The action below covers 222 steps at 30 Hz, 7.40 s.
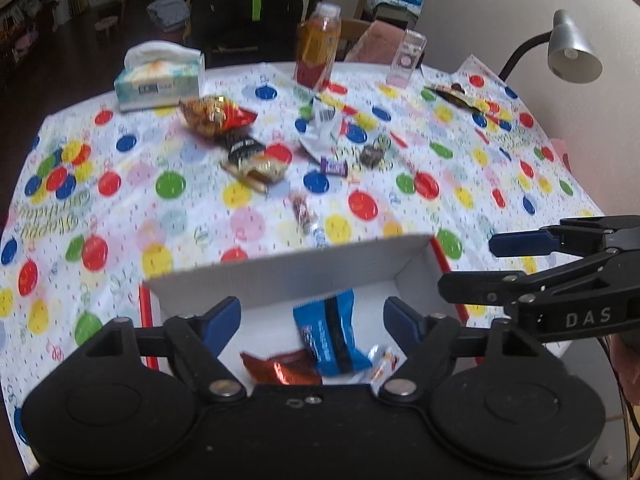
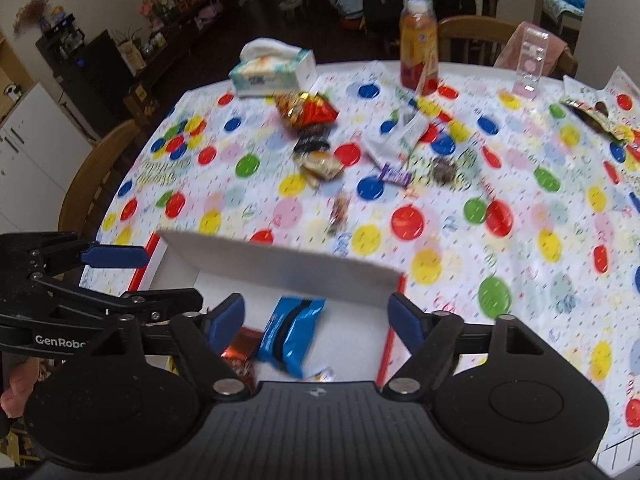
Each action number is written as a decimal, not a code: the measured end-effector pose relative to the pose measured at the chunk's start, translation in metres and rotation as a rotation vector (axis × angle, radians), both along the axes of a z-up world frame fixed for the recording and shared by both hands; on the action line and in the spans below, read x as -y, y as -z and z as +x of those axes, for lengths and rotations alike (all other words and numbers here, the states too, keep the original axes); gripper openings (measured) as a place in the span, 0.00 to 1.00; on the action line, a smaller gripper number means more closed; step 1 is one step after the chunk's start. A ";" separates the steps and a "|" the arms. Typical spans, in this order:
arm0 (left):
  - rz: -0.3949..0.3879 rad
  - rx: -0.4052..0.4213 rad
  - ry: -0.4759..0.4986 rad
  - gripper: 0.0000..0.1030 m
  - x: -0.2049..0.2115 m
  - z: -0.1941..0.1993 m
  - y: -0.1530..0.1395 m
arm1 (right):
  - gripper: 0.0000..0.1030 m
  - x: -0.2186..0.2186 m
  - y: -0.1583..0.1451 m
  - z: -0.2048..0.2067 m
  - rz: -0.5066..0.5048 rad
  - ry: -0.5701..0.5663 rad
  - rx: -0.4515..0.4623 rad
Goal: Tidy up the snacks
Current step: 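Grasp the small wrapped candy with left tool while right tool grasps foil chocolate, then carry the candy and foil chocolate over the white box and open both tools, then lift both open tools out of the box back toward the snacks on the table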
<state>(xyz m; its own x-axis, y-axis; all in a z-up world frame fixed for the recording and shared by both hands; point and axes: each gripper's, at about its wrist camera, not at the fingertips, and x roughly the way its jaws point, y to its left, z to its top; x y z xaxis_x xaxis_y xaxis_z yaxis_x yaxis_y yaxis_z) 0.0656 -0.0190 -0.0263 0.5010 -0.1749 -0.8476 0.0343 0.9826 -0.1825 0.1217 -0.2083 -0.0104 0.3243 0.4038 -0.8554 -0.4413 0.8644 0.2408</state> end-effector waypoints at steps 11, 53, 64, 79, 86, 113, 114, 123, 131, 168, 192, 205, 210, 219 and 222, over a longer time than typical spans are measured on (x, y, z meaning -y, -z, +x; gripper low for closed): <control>-0.010 0.071 -0.073 0.98 0.004 0.043 -0.019 | 0.81 0.023 -0.010 0.059 0.013 0.060 0.030; 0.032 -0.282 -0.239 0.61 0.024 0.210 0.128 | 0.76 0.007 0.151 0.270 -0.097 0.077 -0.201; -0.008 -0.333 -0.221 0.22 0.028 0.216 0.146 | 0.44 -0.004 0.168 0.275 -0.136 0.057 -0.201; -0.014 -0.312 -0.223 0.06 0.027 0.209 0.143 | 0.35 0.005 0.159 0.262 -0.140 0.095 -0.182; -0.032 -0.287 -0.229 0.06 0.019 0.196 0.128 | 0.35 0.017 0.132 0.242 -0.101 0.087 -0.170; -0.090 -0.137 -0.062 0.06 0.020 0.105 0.030 | 0.35 0.019 0.016 0.102 -0.025 -0.021 -0.078; -0.091 -0.134 -0.055 0.06 0.018 0.100 0.028 | 0.35 0.018 0.014 0.096 -0.024 -0.025 -0.077; -0.082 -0.139 -0.009 0.06 0.004 0.057 0.025 | 0.35 0.000 0.015 0.045 -0.032 -0.060 -0.090; -0.087 -0.180 0.012 0.06 -0.009 0.024 0.038 | 0.35 -0.017 0.031 0.009 -0.054 -0.092 -0.120; 0.024 -0.292 0.013 0.12 -0.031 -0.030 0.105 | 0.35 -0.070 0.110 -0.059 -0.176 -0.157 -0.183; 0.012 -0.148 0.074 0.55 -0.034 -0.049 0.059 | 0.62 -0.060 0.061 -0.083 -0.080 -0.069 -0.109; 0.020 -0.027 0.058 0.79 -0.033 -0.030 0.017 | 0.79 -0.041 0.017 -0.053 -0.045 -0.022 -0.024; 0.027 0.001 0.026 0.87 -0.029 -0.006 0.008 | 0.80 -0.032 0.008 -0.022 -0.038 -0.029 -0.006; 0.011 0.025 -0.082 0.99 -0.028 0.053 0.000 | 0.81 -0.022 0.005 0.057 -0.078 -0.035 -0.020; 0.017 0.029 -0.117 0.99 -0.029 0.076 0.001 | 0.81 -0.019 0.009 0.087 -0.089 -0.028 -0.021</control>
